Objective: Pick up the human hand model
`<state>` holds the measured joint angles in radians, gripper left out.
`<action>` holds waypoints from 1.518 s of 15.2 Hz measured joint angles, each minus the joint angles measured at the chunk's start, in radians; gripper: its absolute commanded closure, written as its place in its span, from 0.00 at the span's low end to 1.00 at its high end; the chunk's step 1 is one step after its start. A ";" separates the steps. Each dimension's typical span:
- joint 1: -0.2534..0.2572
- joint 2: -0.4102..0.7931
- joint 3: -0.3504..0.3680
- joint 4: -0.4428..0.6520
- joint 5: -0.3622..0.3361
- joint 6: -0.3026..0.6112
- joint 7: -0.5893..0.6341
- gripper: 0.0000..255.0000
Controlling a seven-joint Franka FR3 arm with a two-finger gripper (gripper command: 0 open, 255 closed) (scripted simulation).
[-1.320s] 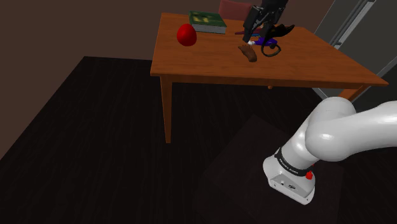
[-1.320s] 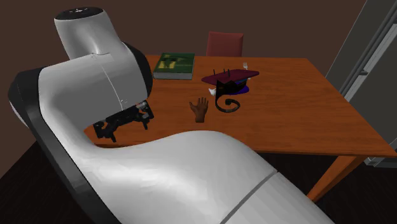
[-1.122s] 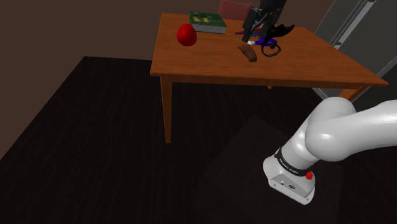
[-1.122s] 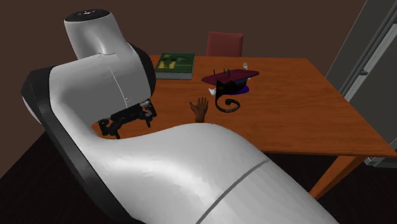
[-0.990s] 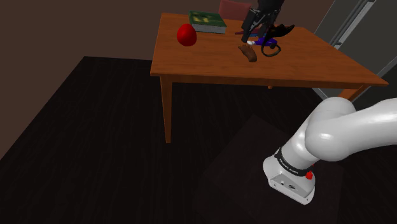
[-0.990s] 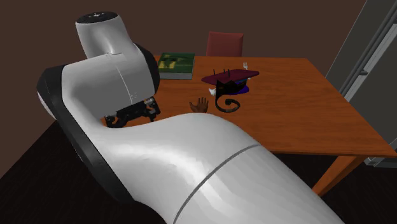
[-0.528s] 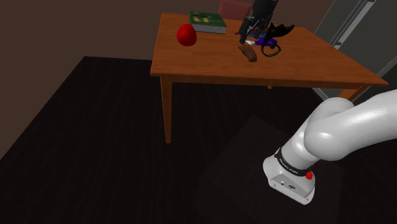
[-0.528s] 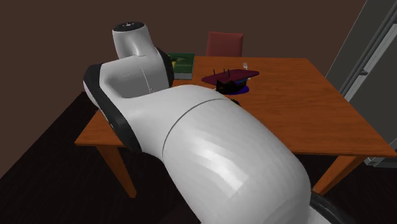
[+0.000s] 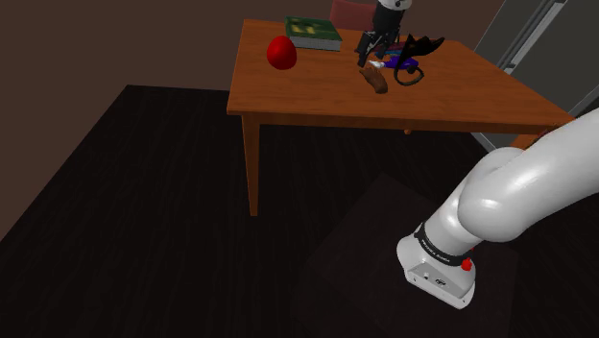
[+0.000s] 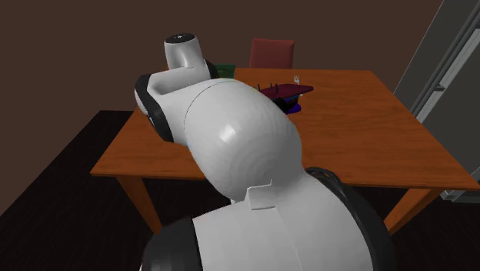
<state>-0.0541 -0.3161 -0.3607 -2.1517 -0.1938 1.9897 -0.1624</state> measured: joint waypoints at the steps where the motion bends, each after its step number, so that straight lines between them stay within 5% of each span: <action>1: -0.001 0.042 -0.018 0.027 0.008 0.015 -0.023 0.00; 9: -0.036 0.336 -0.115 0.234 0.107 0.089 -0.199 0.00; 17: -0.144 0.648 -0.141 0.507 0.251 0.102 -0.368 0.00; 23: -0.166 0.713 -0.131 0.515 0.280 0.154 -0.388 0.00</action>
<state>-0.2202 0.3974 -0.4918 -1.6364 0.0863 2.1433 -0.5502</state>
